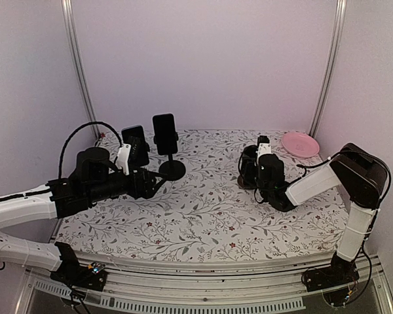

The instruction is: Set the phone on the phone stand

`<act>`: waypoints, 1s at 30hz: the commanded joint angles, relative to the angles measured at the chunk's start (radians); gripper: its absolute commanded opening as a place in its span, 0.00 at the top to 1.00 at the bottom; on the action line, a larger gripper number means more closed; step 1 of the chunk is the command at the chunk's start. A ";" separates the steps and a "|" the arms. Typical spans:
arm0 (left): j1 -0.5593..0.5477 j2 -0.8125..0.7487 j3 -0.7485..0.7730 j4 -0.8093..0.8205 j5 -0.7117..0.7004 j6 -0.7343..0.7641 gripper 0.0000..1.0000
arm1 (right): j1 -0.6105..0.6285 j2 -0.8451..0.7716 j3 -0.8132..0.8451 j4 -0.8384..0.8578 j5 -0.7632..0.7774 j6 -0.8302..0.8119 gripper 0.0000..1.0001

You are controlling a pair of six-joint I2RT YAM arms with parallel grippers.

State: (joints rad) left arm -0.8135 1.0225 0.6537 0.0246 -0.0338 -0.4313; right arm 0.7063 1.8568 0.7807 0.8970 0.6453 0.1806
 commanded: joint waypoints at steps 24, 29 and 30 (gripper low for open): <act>-0.013 -0.010 0.032 0.020 0.000 0.023 0.03 | -0.003 -0.058 -0.053 0.024 -0.033 0.001 0.23; -0.012 -0.009 0.032 0.018 -0.001 0.023 0.03 | -0.004 -0.061 -0.045 0.023 -0.032 0.004 0.26; -0.012 -0.009 0.033 0.018 -0.001 0.023 0.03 | -0.002 -0.063 -0.043 0.023 -0.030 0.004 0.26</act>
State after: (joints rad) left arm -0.8135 1.0214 0.6579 0.0250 -0.0341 -0.4194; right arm 0.7063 1.8355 0.7284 0.8825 0.6167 0.1837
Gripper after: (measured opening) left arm 0.966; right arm 0.750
